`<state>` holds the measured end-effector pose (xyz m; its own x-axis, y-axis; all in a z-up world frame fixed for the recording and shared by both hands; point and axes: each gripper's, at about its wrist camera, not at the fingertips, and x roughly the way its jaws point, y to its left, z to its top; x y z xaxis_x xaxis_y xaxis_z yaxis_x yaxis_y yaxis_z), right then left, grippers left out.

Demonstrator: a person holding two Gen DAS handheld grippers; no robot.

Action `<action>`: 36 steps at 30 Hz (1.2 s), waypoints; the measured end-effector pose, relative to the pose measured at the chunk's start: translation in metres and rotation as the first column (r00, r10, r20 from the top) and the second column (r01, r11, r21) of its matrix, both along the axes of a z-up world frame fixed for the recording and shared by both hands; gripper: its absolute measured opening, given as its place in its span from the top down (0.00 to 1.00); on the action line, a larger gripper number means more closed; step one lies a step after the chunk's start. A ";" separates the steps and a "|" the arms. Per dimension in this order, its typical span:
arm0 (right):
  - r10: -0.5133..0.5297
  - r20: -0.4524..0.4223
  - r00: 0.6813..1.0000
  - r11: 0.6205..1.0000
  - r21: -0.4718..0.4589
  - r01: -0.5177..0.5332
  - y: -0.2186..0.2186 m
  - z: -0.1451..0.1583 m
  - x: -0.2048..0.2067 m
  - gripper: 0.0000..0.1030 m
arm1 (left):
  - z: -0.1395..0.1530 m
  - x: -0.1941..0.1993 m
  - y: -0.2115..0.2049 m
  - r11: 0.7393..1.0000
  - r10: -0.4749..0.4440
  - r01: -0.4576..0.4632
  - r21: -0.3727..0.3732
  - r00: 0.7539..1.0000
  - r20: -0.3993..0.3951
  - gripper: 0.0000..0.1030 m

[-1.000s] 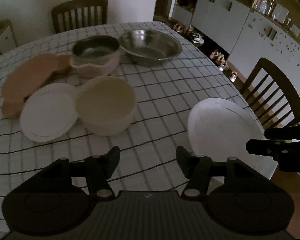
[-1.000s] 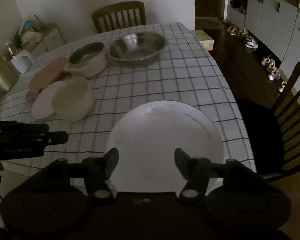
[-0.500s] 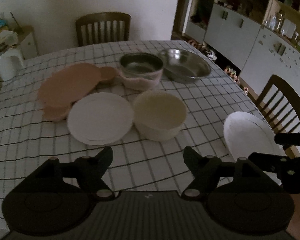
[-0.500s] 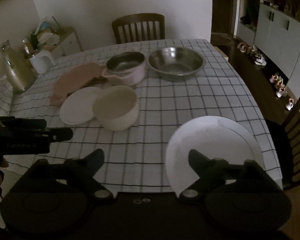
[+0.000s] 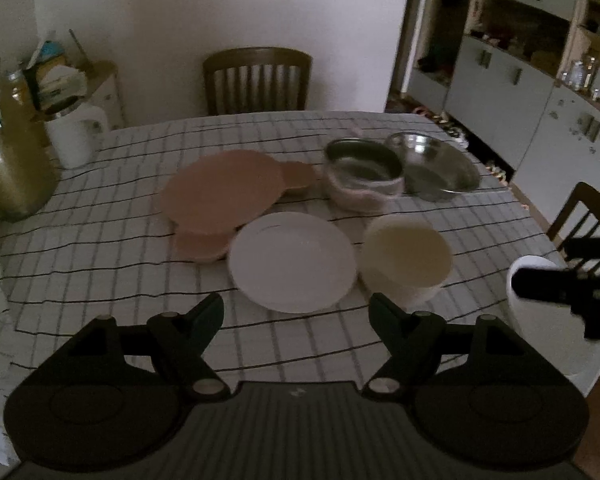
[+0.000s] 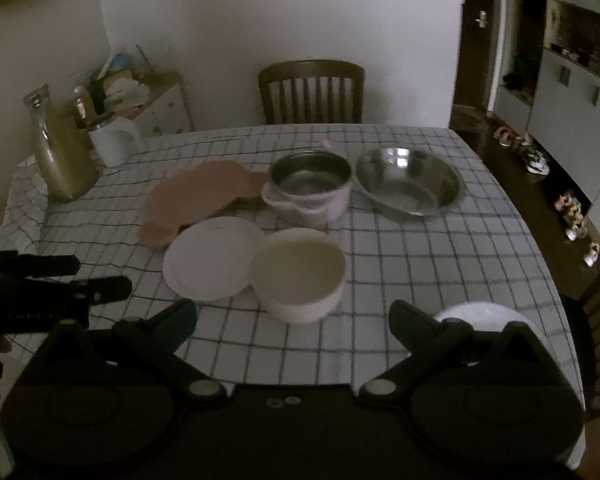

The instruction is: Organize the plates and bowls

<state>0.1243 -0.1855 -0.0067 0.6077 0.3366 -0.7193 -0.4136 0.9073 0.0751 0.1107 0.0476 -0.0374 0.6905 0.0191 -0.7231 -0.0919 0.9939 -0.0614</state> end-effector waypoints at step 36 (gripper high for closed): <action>0.206 -0.368 0.907 0.963 -0.086 -0.254 0.129 -0.071 0.193 0.29 | -0.074 0.123 0.070 0.974 0.157 -0.196 -0.117 0.948 -0.278 0.24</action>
<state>0.3178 -0.0565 -0.0777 0.2235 0.3260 -0.9186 -0.5799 0.8019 0.1436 0.2336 0.1173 -0.1116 0.4683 0.0077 -0.8835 -0.2975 0.9430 -0.1494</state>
